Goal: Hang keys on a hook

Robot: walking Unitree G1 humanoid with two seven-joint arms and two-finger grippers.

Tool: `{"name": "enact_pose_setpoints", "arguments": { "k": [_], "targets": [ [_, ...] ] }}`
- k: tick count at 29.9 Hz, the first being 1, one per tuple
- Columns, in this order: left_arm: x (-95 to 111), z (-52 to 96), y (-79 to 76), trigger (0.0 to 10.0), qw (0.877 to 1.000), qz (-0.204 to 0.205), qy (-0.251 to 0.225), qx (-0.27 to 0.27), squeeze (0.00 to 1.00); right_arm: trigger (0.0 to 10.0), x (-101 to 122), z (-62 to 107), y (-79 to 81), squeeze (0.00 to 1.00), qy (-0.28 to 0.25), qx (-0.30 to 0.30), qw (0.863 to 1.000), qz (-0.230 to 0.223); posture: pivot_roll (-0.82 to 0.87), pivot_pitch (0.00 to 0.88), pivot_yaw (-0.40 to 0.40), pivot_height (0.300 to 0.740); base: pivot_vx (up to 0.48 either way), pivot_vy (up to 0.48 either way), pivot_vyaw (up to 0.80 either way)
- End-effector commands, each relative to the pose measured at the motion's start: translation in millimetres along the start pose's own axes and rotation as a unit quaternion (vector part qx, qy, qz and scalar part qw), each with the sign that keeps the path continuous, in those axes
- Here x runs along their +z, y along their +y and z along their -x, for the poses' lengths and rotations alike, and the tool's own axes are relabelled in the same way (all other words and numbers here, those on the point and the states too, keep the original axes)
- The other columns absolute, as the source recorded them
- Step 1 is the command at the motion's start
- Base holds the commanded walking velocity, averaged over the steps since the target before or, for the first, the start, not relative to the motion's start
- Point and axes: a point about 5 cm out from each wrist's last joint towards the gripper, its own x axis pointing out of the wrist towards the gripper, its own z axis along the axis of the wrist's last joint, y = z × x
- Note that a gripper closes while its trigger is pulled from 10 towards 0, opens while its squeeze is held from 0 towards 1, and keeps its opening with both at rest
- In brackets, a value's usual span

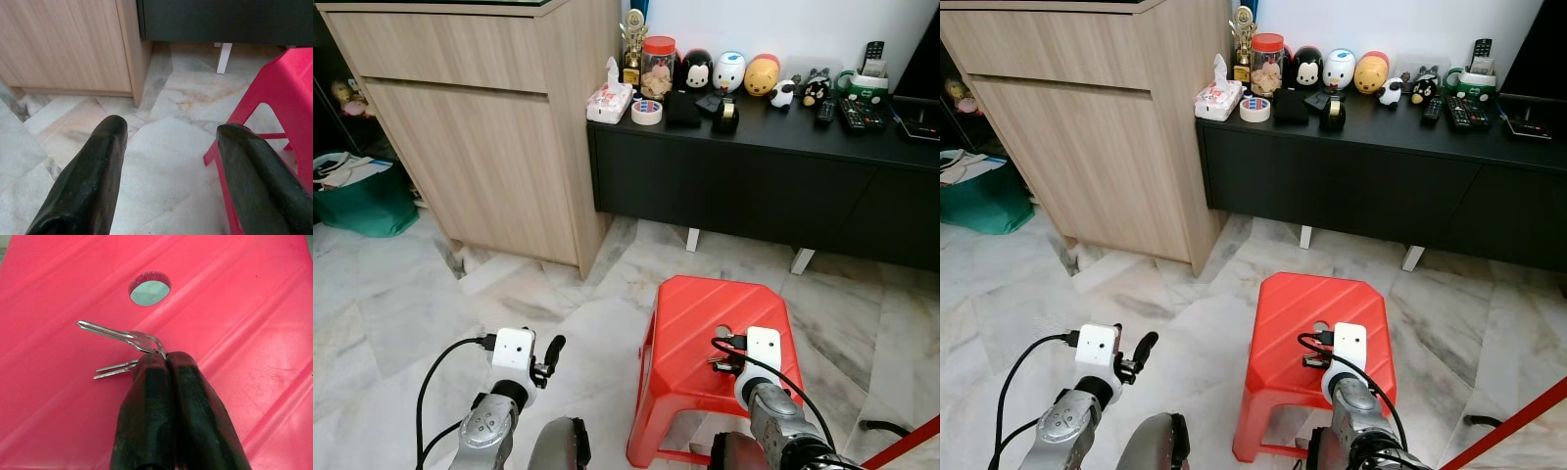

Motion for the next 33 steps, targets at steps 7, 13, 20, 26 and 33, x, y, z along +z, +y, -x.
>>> {"name": "enact_pose_setpoints", "arguments": {
  "k": [7,13,20,26,33],
  "targets": [
    [1,-1.4,-0.1,10.0,1.0,-0.005,-0.003,-0.001,0.0,1.4,7,-0.9,2.0,0.0,-0.014,0.002,1.0,-0.003,0.11,0.0,0.009,0.601,0.0,0.0,0.0],
    [1,-1.4,-0.1,10.0,1.0,-0.005,-0.003,-0.001,0.0,1.4,7,-0.9,2.0,0.0,-0.014,0.002,1.0,-0.003,0.11,0.0,0.009,0.601,0.0,0.0,0.0],
    [3,-1.5,1.4,10.0,1.0,-0.001,-0.01,0.016,0.0,10.0,44,-0.4,3.7,0.0,-0.119,0.043,0.992,-0.027,0.11,0.0,-0.013,0.601,0.0,0.0,0.0],
    [2,-1.4,1.4,10.0,1.0,-0.001,-0.009,0.015,0.0,10.0,42,-0.3,3.2,0.0,-0.117,0.043,0.992,-0.027,0.11,0.0,-0.012,0.601,0.0,0.0,0.0],
    [2,-1.5,1.2,10.0,1.0,-0.001,-0.01,0.015,0.0,10.0,43,0.0,2.7,0.0,-0.118,0.048,0.992,-0.018,0.11,0.0,-0.012,0.601,0.0,0.0,0.0]
  ]
}}
